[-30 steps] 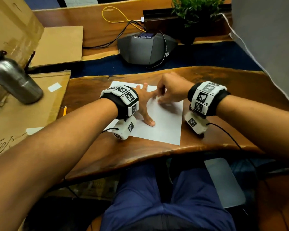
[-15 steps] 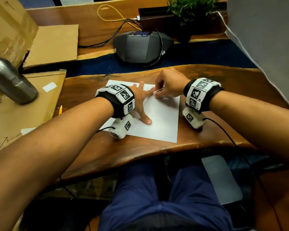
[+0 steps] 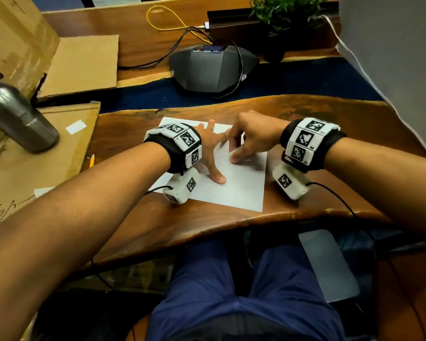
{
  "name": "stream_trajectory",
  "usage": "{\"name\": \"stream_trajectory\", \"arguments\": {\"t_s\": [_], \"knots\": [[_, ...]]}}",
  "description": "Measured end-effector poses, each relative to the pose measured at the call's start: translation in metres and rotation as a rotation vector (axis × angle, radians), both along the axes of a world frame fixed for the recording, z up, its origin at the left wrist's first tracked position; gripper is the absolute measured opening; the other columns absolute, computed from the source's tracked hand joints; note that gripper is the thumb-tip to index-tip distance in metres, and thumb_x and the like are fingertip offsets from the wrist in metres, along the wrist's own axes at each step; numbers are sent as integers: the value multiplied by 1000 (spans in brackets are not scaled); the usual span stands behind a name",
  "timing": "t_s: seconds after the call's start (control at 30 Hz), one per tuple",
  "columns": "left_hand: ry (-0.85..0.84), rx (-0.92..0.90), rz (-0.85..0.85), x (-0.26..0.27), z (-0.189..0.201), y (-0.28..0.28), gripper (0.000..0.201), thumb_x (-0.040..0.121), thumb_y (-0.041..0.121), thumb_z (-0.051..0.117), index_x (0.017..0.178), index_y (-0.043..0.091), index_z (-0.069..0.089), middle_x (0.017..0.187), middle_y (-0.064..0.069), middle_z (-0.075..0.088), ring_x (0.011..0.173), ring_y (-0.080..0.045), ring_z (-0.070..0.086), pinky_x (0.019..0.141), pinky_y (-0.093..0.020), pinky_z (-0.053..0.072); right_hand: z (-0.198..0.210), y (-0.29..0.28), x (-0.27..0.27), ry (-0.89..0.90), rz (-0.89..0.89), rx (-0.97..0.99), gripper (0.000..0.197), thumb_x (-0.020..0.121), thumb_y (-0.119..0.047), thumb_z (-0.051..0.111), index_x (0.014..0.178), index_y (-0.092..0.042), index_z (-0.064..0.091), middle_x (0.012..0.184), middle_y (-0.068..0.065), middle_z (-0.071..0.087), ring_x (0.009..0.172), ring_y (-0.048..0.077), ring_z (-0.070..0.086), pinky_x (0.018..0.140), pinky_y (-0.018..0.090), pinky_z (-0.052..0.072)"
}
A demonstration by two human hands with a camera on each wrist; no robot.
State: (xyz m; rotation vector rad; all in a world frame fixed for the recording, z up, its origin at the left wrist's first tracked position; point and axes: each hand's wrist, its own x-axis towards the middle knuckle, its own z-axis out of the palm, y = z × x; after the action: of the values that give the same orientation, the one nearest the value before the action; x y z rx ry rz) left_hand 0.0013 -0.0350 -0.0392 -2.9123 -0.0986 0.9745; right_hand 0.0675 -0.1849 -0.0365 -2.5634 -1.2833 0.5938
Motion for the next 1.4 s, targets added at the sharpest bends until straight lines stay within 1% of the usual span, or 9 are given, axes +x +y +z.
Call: {"name": "stream_trajectory", "arguments": {"t_s": [0.13, 0.4, 0.57, 0.73, 0.87, 1.0, 1.13, 1.3, 1.4], "knots": [[16, 13, -18, 1, 2, -3, 144, 42, 75, 80, 149, 52, -13, 163, -9, -22, 150, -39, -7, 115, -64, 14, -2, -6, 11, -132, -122, 90, 18, 76, -31, 85, 81, -15, 76, 84, -1, 73, 80, 17, 66, 65, 30, 54], [32, 29, -33, 2, 5, -7, 147, 30, 78, 75, 146, 58, -13, 162, -11, -22, 150, -42, -2, 114, -64, 16, -1, -14, 13, -148, -135, 91, 20, 76, -30, 85, 83, -13, 78, 85, 0, 74, 72, 12, 62, 55, 20, 46], [14, 46, -41, 3, 5, -7, 141, 43, 76, 79, 150, 53, -10, 163, -12, -19, 150, -42, 1, 114, -63, 20, -2, -11, -3, 0, 11, -4, 14, 77, -33, 85, 76, -22, 76, 77, -11, 70, 72, 6, 62, 60, 18, 44], [19, 38, -25, 3, 4, -7, 144, 39, 75, 80, 147, 56, -13, 163, -12, -20, 150, -42, -1, 114, -63, 18, -4, -12, 6, -130, -98, 75, 18, 76, -33, 85, 69, -23, 72, 75, -6, 70, 74, 13, 65, 65, 32, 54], [8, 27, -26, 2, 4, -7, 142, 44, 74, 82, 147, 57, -13, 163, -11, -20, 150, -41, 1, 114, -62, 20, 3, -12, -3, -20, -7, -24, 14, 77, -32, 85, 74, -23, 75, 76, -8, 71, 71, 8, 64, 60, 23, 49], [4, 15, -30, 3, 2, -6, 142, 45, 72, 84, 146, 57, -15, 163, -12, -22, 150, -41, -4, 115, -63, 15, 2, -19, 10, -150, -152, 60, 16, 76, -33, 85, 79, -19, 77, 81, -4, 73, 79, 15, 66, 69, 36, 57], [2, 9, -17, 2, 4, -6, 139, 49, 69, 84, 150, 52, -10, 163, -10, -22, 150, -40, -4, 115, -62, 16, 1, -14, -11, -9, 37, -49, 15, 78, -32, 84, 72, -24, 73, 76, -8, 71, 71, 10, 64, 60, 23, 49], [1, 7, -20, 3, 1, -5, 143, 43, 72, 84, 147, 58, -13, 163, -10, -22, 150, -40, -6, 116, -63, 15, 1, -18, 5, -116, -153, 64, 17, 75, -32, 85, 78, -18, 77, 80, -4, 74, 74, 12, 65, 69, 35, 58], [1, 0, -2, 3, 0, -4, 141, 45, 70, 85, 149, 55, -10, 163, -8, -22, 151, -39, -4, 115, -62, 16, -3, -12, -11, -40, -6, 9, 15, 78, -32, 84, 77, -21, 74, 78, -7, 71, 73, 10, 64, 60, 24, 52]]}}
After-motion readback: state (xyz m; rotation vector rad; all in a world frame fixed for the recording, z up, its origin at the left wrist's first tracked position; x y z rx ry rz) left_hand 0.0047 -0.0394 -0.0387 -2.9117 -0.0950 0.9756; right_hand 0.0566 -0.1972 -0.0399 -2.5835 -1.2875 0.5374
